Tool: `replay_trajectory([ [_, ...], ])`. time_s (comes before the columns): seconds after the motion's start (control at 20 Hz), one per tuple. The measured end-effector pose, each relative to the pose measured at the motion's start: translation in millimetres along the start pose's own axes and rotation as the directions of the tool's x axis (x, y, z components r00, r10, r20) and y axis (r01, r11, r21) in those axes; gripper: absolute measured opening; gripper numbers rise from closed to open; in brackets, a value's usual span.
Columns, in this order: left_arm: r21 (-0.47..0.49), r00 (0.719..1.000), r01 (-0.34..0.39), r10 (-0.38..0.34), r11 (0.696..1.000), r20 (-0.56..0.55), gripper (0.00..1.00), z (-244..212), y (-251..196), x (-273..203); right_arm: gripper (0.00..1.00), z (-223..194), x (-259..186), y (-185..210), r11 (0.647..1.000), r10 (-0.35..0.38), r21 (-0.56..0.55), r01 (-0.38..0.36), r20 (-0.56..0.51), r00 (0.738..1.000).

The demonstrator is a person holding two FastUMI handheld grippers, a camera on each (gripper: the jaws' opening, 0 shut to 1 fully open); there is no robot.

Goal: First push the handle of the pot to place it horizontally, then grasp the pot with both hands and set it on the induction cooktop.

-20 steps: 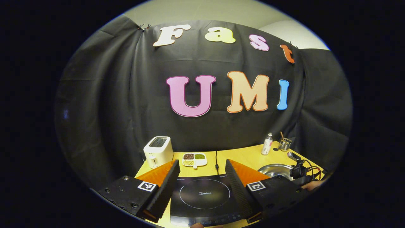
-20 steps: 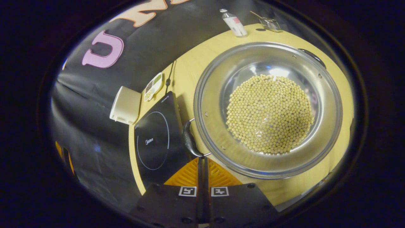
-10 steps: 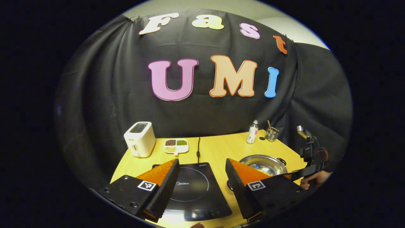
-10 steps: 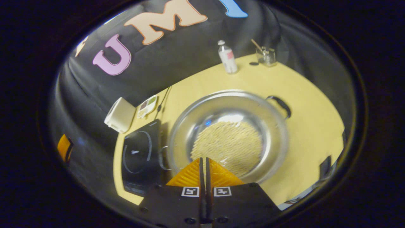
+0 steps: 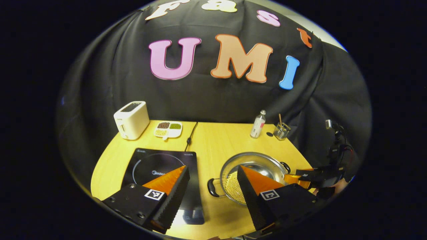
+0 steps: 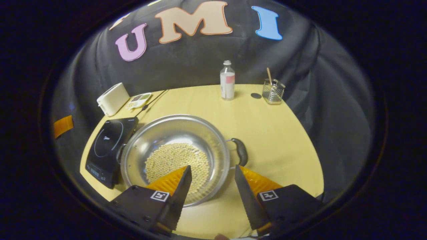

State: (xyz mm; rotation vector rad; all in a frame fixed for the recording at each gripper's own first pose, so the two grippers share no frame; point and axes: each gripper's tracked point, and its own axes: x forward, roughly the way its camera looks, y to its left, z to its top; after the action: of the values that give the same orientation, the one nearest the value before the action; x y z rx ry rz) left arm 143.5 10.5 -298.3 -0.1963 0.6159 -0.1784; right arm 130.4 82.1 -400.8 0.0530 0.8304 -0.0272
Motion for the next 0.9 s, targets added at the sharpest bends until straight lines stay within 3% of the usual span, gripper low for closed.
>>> replay_trajectory([
  [0.3, -0.084, 0.987, -0.062, 0.048, 0.995, -0.151, 0.89, -60, -2, 44, 0.78, -2, 38, -23, 0.999, 0.043, -0.017, -0.044, -0.057, 0.997],
  [0.5, -0.069, 0.963, -0.111, 0.090, 0.991, -0.255, 0.90, -92, 11, 70, 0.78, -10, 61, -30, 0.998, 0.056, -0.029, -0.060, -0.099, 0.993],
  [0.9, -0.086, 0.915, -0.143, 0.098, 0.986, -0.392, 0.88, -133, 15, 107, 0.77, -20, 88, -25, 0.996, 0.067, -0.047, -0.075, -0.162, 0.985],
])
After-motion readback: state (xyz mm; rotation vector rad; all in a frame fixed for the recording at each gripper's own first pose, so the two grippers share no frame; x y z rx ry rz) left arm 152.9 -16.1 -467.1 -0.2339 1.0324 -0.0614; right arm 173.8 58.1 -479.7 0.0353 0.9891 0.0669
